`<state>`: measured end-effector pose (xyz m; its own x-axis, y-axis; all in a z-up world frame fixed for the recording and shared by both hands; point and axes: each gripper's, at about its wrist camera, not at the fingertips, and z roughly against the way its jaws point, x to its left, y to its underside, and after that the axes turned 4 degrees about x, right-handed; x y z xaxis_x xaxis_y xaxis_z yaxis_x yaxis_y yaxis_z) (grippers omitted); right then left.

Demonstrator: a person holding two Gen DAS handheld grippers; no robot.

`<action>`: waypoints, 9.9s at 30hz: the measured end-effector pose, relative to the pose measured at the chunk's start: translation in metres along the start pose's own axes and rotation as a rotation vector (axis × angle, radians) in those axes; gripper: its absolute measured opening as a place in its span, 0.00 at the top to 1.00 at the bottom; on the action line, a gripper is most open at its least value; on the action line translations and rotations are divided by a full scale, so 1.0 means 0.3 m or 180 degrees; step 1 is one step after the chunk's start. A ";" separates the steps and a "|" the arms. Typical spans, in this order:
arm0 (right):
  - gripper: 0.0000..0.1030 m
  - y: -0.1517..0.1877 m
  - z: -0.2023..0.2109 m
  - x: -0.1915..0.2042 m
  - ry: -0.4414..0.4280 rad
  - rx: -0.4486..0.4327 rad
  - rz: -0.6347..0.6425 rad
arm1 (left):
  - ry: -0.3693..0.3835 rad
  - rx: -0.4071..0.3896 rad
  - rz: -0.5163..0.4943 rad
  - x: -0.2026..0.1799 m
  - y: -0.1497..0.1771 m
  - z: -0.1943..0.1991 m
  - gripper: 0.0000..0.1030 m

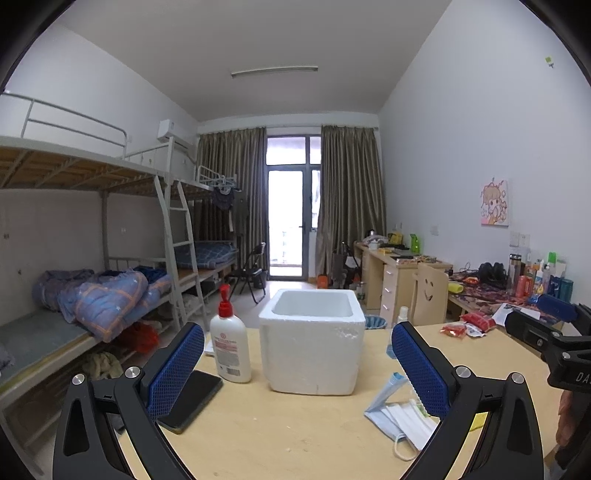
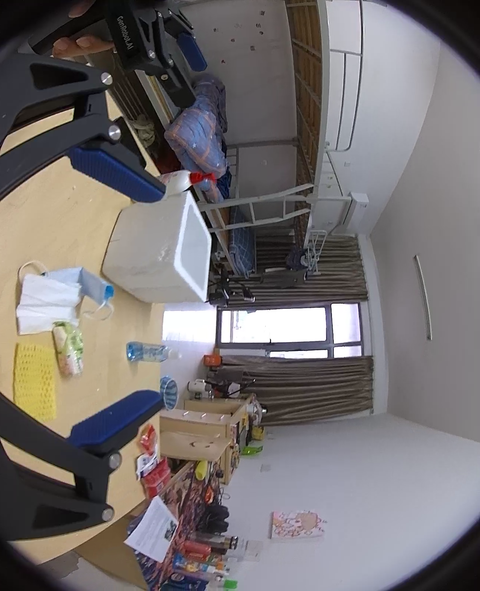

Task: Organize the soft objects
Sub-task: 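Withdraw both grippers from the foam box back over the table, then move left gripper to the face mask while right gripper approaches the yellow mesh, then close left gripper on the white face mask while right gripper grasps the yellow mesh, then lift the face mask and yellow mesh and carry both toward the foam box, then lower the face mask into the foam box and open left gripper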

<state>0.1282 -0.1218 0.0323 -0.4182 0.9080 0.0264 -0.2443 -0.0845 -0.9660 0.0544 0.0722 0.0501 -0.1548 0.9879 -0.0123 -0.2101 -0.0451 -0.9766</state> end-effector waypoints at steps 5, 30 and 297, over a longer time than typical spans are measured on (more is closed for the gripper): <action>0.00 0.055 0.006 -0.024 -0.0013 0.0015 -0.0070 | -0.0007 0.0020 0.0083 0.008 0.042 -0.003 0.01; 0.00 0.256 -0.012 -0.138 0.0374 0.0340 -0.0259 | 0.0167 0.0238 -0.0025 -0.047 0.207 -0.074 0.01; 0.79 0.057 -0.112 0.069 -0.0769 0.0363 0.0156 | -0.0032 0.0283 -0.0190 0.049 0.045 -0.016 0.96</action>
<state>0.1447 -0.0905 0.0076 -0.6252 0.7786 0.0541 -0.3099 -0.1841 -0.9328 0.0541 0.0867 0.0356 -0.1490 0.9877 0.0480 -0.3039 0.0005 -0.9527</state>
